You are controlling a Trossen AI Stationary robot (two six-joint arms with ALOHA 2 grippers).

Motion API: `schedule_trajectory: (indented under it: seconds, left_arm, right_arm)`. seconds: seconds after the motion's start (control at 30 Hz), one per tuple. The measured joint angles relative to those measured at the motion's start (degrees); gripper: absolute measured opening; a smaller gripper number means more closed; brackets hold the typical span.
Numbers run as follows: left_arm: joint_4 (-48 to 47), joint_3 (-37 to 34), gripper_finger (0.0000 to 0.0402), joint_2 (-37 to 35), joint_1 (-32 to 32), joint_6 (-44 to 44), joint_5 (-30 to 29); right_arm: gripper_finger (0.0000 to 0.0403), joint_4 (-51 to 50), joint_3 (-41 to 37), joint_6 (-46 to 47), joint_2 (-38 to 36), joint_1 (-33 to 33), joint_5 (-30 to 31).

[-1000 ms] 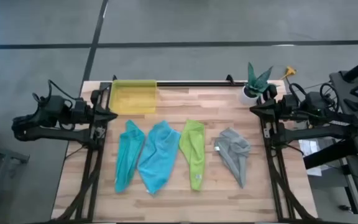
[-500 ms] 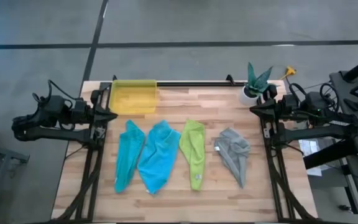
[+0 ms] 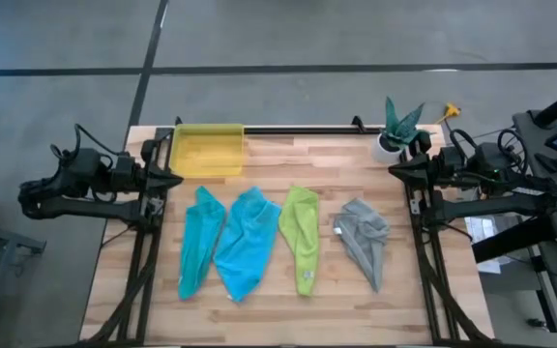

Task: Roll microfiber towels into tight, uniform cylinder then place into a basket

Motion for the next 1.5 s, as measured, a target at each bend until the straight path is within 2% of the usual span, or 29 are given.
schedule_trajectory:
  seconds: [1.3, 1.5]
  left_arm:
    - [0.05, -0.02, 0.0, 0.0, 0.01, 0.1, 0.02]
    - [5.37, -0.02, 0.0, 0.0, 0.02, 1.6, 0.0]
  right_arm:
    - [0.0022, -0.02, 0.01, -0.02, 0.01, 0.02, 0.0]
    - [0.0022, -0.02, 0.0, 0.0, 0.0, 0.02, 0.0]
